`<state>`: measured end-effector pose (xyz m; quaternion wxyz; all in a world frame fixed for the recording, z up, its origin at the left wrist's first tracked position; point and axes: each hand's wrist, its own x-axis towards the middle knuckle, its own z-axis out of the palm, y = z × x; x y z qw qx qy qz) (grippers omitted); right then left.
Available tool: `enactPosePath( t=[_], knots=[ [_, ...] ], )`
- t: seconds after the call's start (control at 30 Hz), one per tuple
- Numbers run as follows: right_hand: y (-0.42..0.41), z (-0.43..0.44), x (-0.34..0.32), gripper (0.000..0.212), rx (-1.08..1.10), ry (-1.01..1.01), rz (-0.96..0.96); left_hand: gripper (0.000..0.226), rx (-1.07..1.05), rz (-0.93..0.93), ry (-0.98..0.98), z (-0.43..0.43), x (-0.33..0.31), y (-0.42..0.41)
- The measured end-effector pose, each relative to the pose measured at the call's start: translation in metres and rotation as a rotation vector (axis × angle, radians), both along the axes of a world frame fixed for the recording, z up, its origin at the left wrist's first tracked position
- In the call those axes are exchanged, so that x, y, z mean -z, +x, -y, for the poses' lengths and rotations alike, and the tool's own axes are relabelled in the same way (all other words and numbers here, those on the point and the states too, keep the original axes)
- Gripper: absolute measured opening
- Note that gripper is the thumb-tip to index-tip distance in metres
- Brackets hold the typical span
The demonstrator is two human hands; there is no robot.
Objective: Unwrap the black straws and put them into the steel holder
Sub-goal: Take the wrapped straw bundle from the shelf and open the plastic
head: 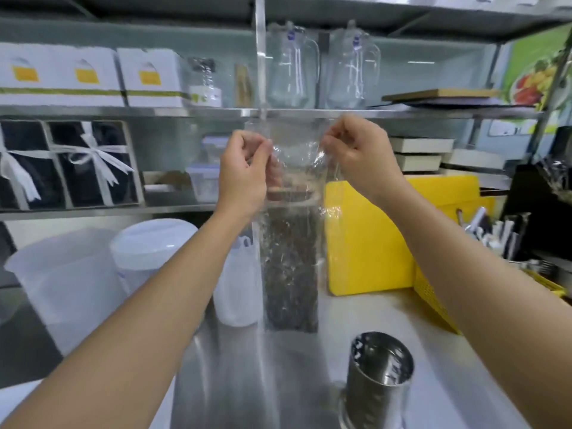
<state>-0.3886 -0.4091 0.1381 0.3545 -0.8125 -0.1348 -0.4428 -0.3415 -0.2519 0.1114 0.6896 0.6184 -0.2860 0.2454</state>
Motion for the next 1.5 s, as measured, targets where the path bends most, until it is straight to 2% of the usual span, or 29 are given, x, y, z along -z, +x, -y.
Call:
enactPosePath(
  t=[0.23, 0.47, 0.7, 0.93, 1.07, 1.13, 1.23, 1.33, 1.43, 1.5],
  knots=[
    [-0.023, 0.091, -0.007, 0.015, 0.003, 0.003, 0.068, 0.017, -0.017, 0.044, -0.023, 0.094, -0.011, -0.029],
    [-0.032, 0.186, 0.020, 0.010, 0.098, 0.008, 0.004, 0.021, -0.030, -0.011, -0.020, 0.196, 0.015, -0.037],
    [-0.038, 0.230, 0.073, 0.013, 0.170, -0.014, 0.058, 0.020, 0.028, -0.053, 0.072, 0.235, 0.056, -0.043],
    [-0.066, 0.240, 0.169, 0.008, 0.147, -0.091, 0.049, 0.020, 0.084, -0.244, 0.158, 0.236, 0.144, -0.069],
    [-0.083, 0.250, 0.214, 0.020, 0.124, -0.016, -0.064, 0.014, 0.138, -0.282, 0.301, 0.235, 0.186, -0.083],
    [-0.093, 0.251, 0.228, 0.021, 0.108, 0.025, -0.099, 0.022, 0.168, -0.250, 0.381, 0.233, 0.198, -0.088],
    [-0.108, 0.249, 0.244, 0.020, 0.105, 0.032, -0.134, 0.016, 0.199, -0.176, 0.499, 0.225, 0.209, -0.096],
    [-0.125, 0.244, 0.266, 0.021, 0.092, -0.041, -0.204, 0.007, 0.207, -0.116, 0.725, 0.216, 0.232, -0.105],
    [-0.144, 0.240, 0.294, 0.019, 0.135, -0.157, -0.302, 0.007, 0.107, 0.116, 0.965, 0.211, 0.253, -0.119],
    [-0.157, 0.238, 0.312, 0.015, 0.157, -0.186, -0.345, 0.005, 0.119, 0.154, 1.062, 0.212, 0.261, -0.133]
  ],
)
